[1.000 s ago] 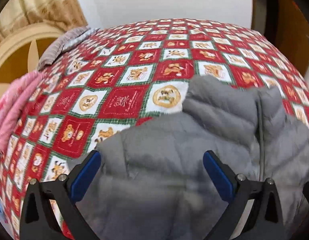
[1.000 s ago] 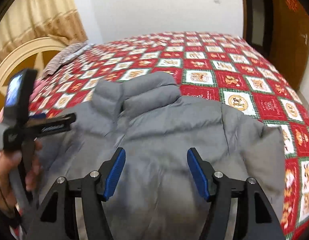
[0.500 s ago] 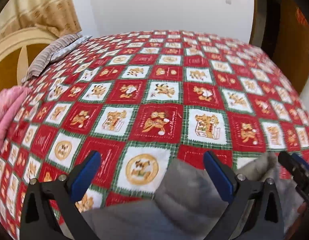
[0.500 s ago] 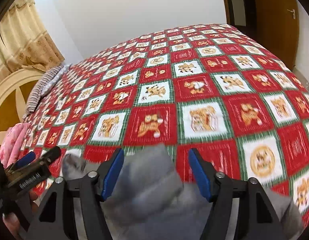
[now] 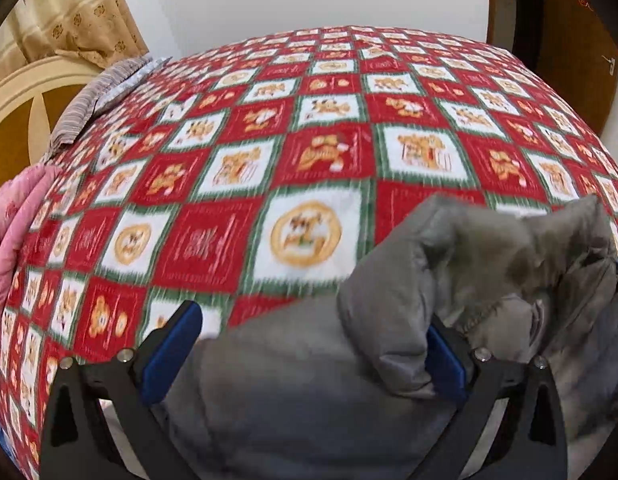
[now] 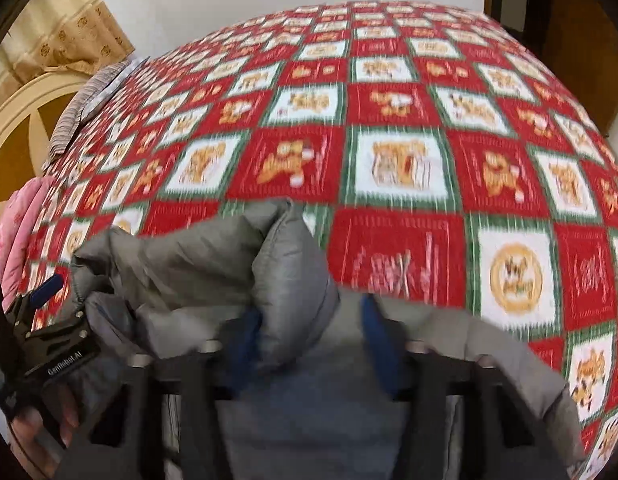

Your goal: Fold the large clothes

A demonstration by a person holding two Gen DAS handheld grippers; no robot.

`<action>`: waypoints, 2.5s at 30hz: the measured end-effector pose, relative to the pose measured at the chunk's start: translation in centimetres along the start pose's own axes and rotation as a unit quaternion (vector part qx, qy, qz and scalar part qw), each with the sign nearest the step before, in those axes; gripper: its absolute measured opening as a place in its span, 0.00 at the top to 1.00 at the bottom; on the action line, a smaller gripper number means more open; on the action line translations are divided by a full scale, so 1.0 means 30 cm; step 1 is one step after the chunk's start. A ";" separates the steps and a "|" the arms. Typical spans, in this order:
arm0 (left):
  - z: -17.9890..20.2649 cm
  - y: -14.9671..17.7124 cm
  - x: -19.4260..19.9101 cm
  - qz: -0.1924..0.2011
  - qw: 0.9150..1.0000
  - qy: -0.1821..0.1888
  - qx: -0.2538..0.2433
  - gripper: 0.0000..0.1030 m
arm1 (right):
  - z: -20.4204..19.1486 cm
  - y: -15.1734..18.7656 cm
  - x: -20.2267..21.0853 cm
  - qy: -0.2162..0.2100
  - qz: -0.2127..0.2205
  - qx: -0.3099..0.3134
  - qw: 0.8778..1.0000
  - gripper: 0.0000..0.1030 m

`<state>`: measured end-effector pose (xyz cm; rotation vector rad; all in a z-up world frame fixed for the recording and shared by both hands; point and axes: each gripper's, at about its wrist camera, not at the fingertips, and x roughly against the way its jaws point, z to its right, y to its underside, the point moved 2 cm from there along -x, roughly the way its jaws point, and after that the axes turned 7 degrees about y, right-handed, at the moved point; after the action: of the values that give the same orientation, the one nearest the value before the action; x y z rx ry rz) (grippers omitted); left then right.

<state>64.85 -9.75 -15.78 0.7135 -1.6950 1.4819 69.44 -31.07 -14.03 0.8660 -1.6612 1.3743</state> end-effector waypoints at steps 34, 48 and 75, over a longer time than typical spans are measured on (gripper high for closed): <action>-0.001 0.127 0.061 0.041 0.998 -0.044 0.007 0.00 | 0.150 0.254 0.099 0.029 0.042 -0.001 0.999 0.87; 0.039 0.148 0.079 0.070 0.996 -0.058 -0.004 0.00 | -0.060 0.115 0.195 0.021 0.127 0.015 0.992 0.46; 0.122 0.184 -0.032 0.033 0.999 -0.017 0.010 0.00 | -0.029 0.268 -0.006 0.062 0.089 0.060 0.992 0.44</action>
<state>60.23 -12.47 -19.80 0.7040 -1.7465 1.5416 62.59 -28.78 -17.64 0.6975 -1.6038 1.6299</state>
